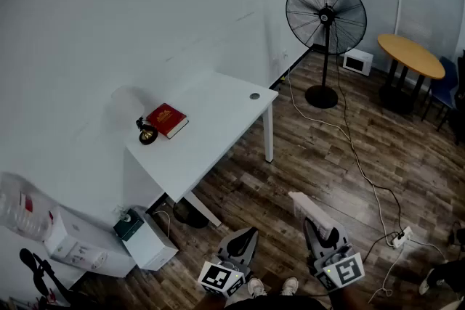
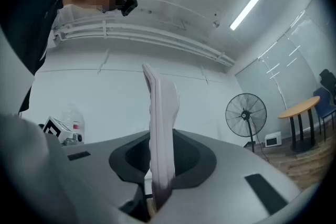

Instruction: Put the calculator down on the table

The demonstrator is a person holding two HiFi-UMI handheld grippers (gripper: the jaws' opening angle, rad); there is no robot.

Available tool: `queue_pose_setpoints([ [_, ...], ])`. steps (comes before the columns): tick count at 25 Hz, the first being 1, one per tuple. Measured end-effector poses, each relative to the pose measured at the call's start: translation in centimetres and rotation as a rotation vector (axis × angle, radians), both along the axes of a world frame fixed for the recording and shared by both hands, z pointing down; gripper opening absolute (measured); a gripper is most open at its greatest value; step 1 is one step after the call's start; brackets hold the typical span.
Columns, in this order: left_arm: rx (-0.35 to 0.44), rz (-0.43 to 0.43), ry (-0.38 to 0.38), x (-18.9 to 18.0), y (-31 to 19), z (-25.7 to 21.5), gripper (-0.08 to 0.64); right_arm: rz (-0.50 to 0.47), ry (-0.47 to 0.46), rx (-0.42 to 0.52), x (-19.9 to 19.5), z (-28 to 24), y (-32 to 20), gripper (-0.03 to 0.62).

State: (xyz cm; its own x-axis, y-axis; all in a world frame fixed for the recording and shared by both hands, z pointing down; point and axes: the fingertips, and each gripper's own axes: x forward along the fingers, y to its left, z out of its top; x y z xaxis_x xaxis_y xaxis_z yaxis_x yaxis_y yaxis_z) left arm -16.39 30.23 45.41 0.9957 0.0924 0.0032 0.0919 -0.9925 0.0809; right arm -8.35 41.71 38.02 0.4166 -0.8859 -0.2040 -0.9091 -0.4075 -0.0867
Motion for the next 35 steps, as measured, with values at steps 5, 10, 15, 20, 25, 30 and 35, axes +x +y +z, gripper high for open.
queue_pose_setpoints([
  [5,0.006,0.013,0.009,-0.9,-0.8,-0.2,0.021,0.013,-0.003,0.000,-0.6,-0.4,-0.7,0.089],
  [10,0.006,0.016,0.017,-1.4,-1.6,-0.6,0.021,0.009,0.019,-0.005,-1.5,-0.9,-1.2,0.089],
  [15,0.005,0.034,0.033,-2.5,-2.4,-0.7,0.021,0.028,0.013,-0.015,-2.3,-0.7,-1.9,0.089],
  [20,0.017,0.015,0.048,-3.8,-4.2,-1.2,0.021,0.035,0.007,0.068,-3.4,-1.8,-2.7,0.092],
  [25,0.018,0.030,0.055,-4.2,-5.4,-0.9,0.021,0.053,0.007,0.069,-4.0,-1.9,-4.2,0.094],
  [30,0.005,0.033,0.051,-3.7,-6.7,-0.5,0.021,0.072,-0.013,0.044,-3.5,-1.0,-5.7,0.094],
  [35,0.005,0.034,0.044,-1.7,-8.5,-0.2,0.021,0.080,-0.016,0.038,-1.5,-0.5,-7.3,0.094],
])
